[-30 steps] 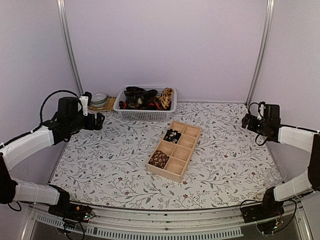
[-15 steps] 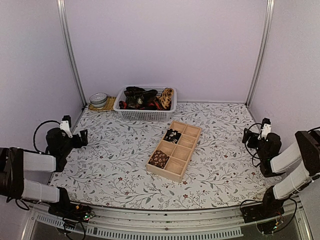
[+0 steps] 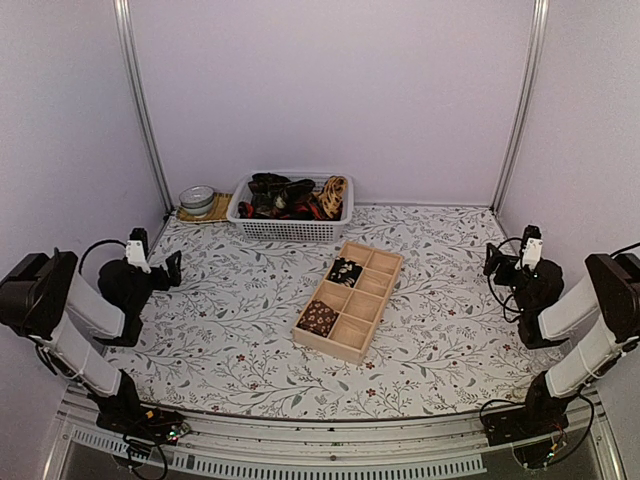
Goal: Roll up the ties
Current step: Reset both arms
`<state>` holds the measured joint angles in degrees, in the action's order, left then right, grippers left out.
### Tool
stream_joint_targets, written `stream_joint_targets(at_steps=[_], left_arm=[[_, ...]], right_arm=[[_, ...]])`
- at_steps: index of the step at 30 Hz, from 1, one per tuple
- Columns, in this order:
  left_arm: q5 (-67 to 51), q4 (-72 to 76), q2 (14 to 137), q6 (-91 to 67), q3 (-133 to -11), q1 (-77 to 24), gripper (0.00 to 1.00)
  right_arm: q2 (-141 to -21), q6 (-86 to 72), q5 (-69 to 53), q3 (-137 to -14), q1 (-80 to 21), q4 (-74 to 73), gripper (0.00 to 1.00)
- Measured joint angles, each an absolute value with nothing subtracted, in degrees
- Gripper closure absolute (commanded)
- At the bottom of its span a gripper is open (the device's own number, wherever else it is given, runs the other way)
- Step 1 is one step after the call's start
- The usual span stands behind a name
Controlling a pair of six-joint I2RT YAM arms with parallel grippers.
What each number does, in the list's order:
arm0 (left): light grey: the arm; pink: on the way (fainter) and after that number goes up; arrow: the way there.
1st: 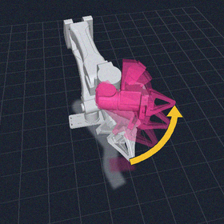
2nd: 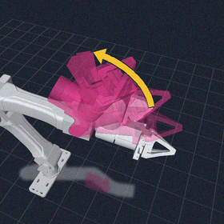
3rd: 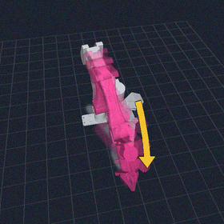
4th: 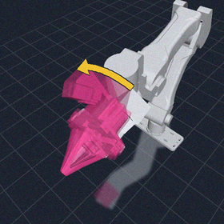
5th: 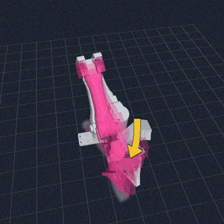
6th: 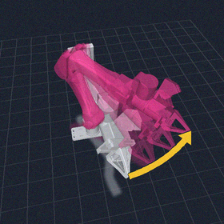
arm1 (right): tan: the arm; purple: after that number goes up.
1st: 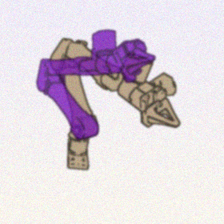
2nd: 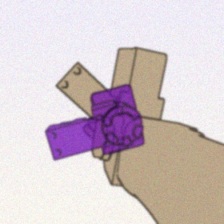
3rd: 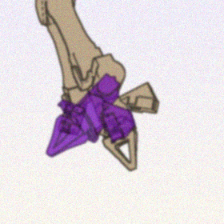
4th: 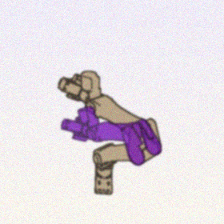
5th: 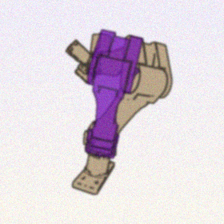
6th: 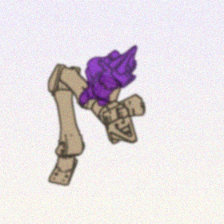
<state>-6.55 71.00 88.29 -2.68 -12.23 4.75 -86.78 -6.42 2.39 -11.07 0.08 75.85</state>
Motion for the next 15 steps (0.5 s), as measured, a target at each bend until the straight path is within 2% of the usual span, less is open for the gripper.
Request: stream_joint_targets(at_steps=[15], left_arm=[[-4.67, 74.74, 88.29, -1.52, -12.27, 4.01, 0.0]], right_arm=[[-86.78, -7.88, 6.98, -13.17, 0.08, 72.16, 0.0]])
